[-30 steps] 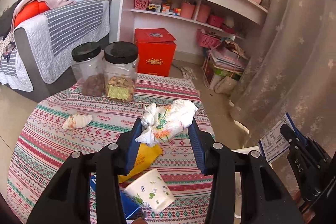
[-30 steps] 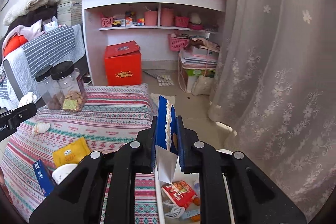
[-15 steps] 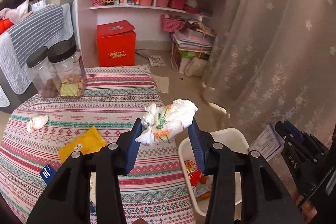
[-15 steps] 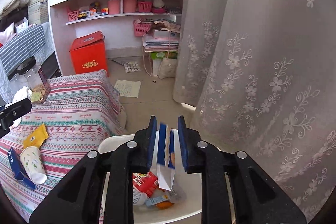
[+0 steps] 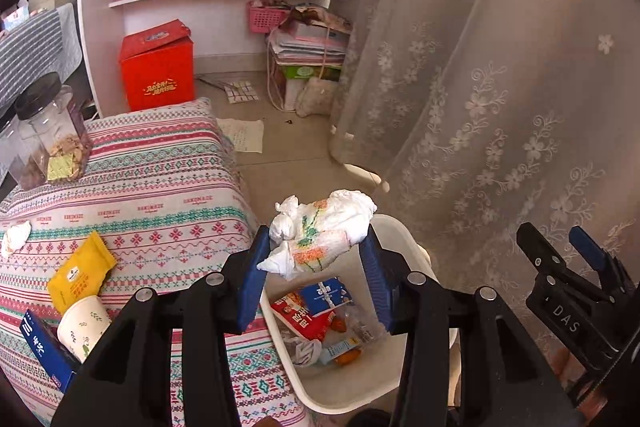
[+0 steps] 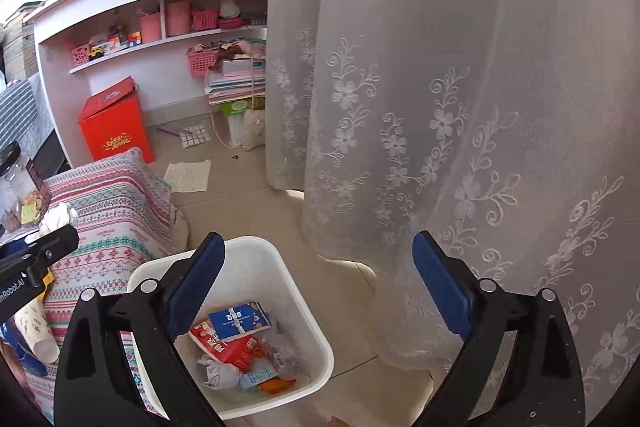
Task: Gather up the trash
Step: 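Move the left gripper over the bin and release the tissue bundle, then bring both grippers back over the table toward the remaining tissue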
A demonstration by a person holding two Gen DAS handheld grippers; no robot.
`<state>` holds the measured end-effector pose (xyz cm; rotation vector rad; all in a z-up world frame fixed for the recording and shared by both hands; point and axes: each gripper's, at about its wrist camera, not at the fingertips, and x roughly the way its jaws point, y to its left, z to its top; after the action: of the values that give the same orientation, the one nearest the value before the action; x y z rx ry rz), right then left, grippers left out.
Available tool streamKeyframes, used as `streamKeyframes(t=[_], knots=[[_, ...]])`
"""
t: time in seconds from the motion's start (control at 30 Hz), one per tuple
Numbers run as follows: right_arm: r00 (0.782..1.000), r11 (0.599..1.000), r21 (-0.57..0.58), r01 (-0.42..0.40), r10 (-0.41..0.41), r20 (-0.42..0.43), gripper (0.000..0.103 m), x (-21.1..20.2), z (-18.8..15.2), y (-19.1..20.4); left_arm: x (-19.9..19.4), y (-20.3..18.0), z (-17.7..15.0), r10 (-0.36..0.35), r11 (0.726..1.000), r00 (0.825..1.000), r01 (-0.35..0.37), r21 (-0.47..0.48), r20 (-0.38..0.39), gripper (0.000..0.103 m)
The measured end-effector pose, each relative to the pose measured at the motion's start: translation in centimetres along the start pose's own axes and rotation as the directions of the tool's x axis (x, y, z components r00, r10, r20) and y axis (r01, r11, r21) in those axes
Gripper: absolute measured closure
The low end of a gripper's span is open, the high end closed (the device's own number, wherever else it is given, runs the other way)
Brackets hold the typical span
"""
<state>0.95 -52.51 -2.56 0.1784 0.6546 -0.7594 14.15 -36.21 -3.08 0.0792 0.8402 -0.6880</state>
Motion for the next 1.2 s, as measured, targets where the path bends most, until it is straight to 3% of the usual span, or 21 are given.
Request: streamKeyframes(t=[0.17, 0.3, 0.47, 0.63, 0.7, 0.8, 1.2], knots=[[0.999, 0.999, 0.031, 0.019, -0.018, -0.035, 0.008, -0.3, -0.7, -1.0, 1.8, -1.3, -0.5, -0.047, 0.999, 0.998, 0.048, 0.013, -0.045, 0.056], [0.998, 0.999, 0.036, 0.035, -0.033, -0.048, 0.008, -0.4, -1.2, -1.3, 2.9, -2.1, -1.0, -0.044, 0.998, 0.995, 0.049, 0.050, -0.085, 0.037], [0.998, 0.998, 0.027, 0.049, -0.048, -0.048, 0.008, -0.3, -1.2, -1.1, 2.9, -2.0, -1.4, -0.021, 0.998, 0.996, 0.027, 0.065, -0.086, 0.036], [0.997, 0.997, 0.001, 0.079, -0.079, -0.007, 0.007, -0.6, -1.4, 0.2, 2.1, -1.2, -2.0, 0.062, 0.996, 0.997, -0.058, 0.071, -0.055, 0.033], [0.997, 0.997, -0.011, 0.080, -0.080, 0.013, 0.007, -0.8, -1.5, 1.1, 1.4, -0.6, -2.3, 0.105, 0.992, 0.994, -0.103, 0.071, -0.028, 0.026], [0.998, 0.998, -0.025, 0.059, -0.058, 0.029, 0.007, -1.1, -1.5, 2.8, 0.5, 0.5, -2.7, 0.163, 0.985, 0.987, -0.163, 0.058, -0.001, 0.024], [0.998, 0.991, -0.125, -0.045, 0.050, 0.036, 0.007, -2.3, -1.5, 11.5, -3.3, 8.9, -3.0, 0.290, 0.954, 0.957, -0.288, -0.085, 0.012, 0.024]])
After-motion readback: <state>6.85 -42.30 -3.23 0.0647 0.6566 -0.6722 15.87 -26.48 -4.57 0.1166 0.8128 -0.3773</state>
